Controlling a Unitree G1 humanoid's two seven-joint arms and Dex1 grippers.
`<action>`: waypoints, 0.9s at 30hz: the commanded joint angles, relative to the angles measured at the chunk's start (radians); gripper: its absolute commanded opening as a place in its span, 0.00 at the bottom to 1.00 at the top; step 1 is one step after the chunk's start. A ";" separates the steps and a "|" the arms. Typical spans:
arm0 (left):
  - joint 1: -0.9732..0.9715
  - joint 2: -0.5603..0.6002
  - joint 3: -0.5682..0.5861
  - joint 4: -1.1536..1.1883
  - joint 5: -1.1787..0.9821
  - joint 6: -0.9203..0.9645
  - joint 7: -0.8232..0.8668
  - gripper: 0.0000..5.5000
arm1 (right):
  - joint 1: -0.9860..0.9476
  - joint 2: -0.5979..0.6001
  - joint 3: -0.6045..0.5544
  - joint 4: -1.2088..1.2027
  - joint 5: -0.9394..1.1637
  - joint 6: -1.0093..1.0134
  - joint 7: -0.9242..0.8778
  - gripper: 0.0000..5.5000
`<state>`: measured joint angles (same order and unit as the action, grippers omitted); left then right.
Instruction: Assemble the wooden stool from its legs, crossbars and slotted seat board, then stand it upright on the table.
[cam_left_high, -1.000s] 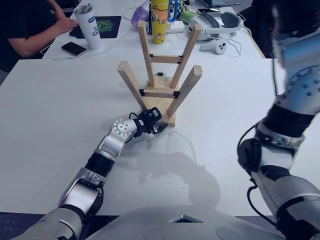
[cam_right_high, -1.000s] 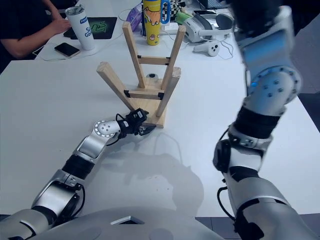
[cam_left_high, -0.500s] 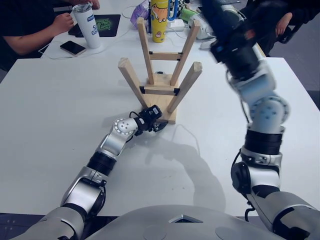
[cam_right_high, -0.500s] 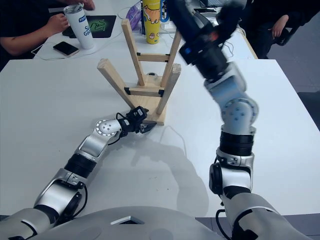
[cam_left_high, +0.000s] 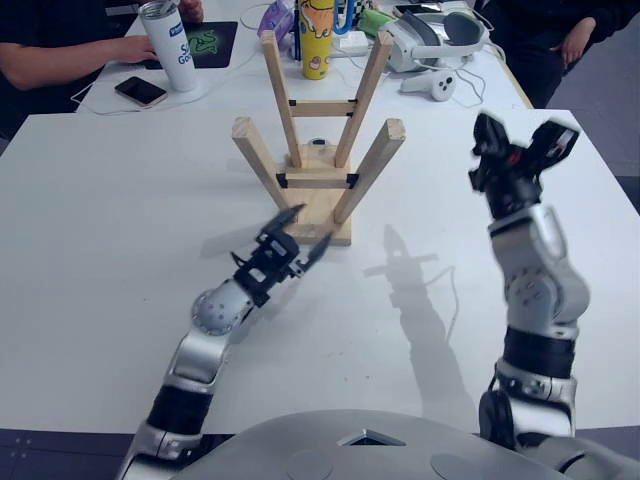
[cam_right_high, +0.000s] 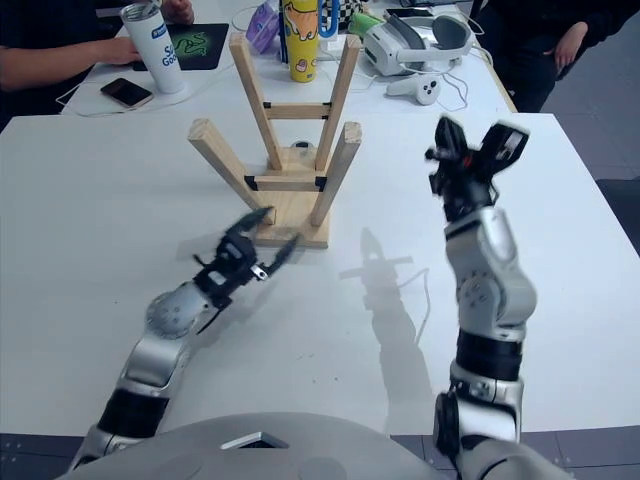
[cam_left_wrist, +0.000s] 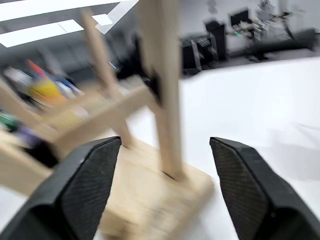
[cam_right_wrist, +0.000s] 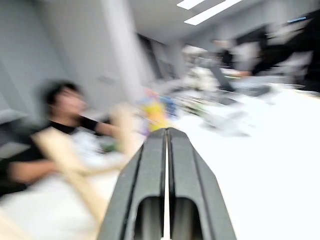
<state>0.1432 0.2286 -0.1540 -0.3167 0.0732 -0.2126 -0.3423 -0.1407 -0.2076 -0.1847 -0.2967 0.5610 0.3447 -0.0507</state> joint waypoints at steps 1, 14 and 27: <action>0.088 -0.067 0.170 -0.046 -0.018 0.039 0.176 0.47 | 0.070 0.058 0.042 -0.061 -0.129 -0.056 -0.060 0.00; -0.180 -0.147 0.306 -0.057 -0.052 0.266 0.398 0.13 | 0.071 0.132 0.093 -0.156 -0.363 -0.083 -0.142 0.00; -0.208 -0.133 0.118 -0.052 0.017 0.404 0.317 0.01 | -0.068 0.136 0.361 0.039 -0.341 0.297 0.077 0.00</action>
<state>-0.0528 0.0924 -0.0462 -0.3771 0.0768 0.1575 -0.0356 -0.2430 -0.0357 0.2316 -0.2693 0.2449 0.6013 0.0532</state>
